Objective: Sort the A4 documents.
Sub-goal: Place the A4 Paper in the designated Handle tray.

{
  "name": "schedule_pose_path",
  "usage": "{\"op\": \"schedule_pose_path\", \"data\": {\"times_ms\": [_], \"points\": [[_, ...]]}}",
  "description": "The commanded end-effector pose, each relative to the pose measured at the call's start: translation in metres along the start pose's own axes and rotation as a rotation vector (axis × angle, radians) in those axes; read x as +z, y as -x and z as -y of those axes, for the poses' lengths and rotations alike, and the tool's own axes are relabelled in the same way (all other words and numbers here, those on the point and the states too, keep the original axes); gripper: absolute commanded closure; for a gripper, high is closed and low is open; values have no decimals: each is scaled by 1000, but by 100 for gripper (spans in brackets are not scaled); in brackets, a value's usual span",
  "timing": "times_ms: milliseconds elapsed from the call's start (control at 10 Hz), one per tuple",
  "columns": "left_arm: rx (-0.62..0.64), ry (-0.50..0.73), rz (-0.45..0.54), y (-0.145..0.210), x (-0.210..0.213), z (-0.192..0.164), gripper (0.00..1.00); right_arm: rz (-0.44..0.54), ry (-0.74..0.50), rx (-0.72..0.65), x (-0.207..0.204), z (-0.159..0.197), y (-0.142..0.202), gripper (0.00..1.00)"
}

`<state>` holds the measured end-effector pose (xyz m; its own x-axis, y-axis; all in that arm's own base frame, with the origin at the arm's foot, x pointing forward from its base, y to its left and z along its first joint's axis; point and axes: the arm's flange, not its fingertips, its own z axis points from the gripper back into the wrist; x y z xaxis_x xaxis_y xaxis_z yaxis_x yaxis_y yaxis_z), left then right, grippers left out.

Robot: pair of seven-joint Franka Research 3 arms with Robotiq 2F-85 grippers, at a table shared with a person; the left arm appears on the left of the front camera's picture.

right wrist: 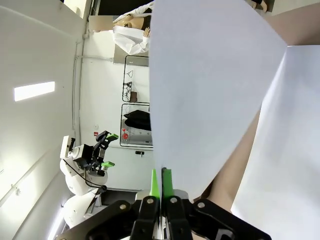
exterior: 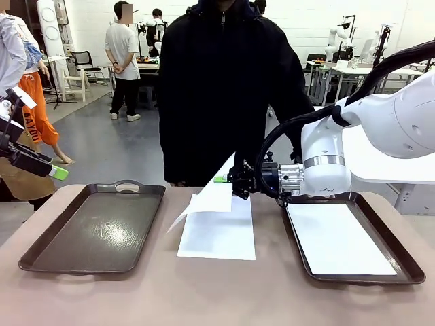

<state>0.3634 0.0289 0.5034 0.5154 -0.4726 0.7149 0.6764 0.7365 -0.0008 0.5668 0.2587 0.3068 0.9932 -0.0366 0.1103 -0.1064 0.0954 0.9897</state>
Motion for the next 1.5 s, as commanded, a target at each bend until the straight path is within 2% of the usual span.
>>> {"op": "schedule_pose_path", "data": {"times_ms": [0, 500, 600, 800, 1000, 1200, 1400], "points": [[-15, 15, 8, 2, -1, -3, 0, 15, -1, -8, -2, 2, 0, 100], [-15, 15, 8, 2, -1, -3, 0, 0, 0, 0, 0, 0, 0, 99], [-15, 15, 8, 2, -1, -3, 0, -87, -29, 24, 10, -24, 10, 99], [-15, 15, 8, 2, -1, -3, 0, -212, -76, -15, 57, -57, 26, 99], [-15, 15, 8, 2, -1, -3, 0, -272, -110, -53, 112, -69, 32, 99], [-15, 15, 8, 2, -1, -3, 0, -314, -88, -57, 168, -75, 34, 99], [-15, 15, 8, 2, -1, -3, 0, -318, -84, 22, 209, -75, 31, 99]]}}
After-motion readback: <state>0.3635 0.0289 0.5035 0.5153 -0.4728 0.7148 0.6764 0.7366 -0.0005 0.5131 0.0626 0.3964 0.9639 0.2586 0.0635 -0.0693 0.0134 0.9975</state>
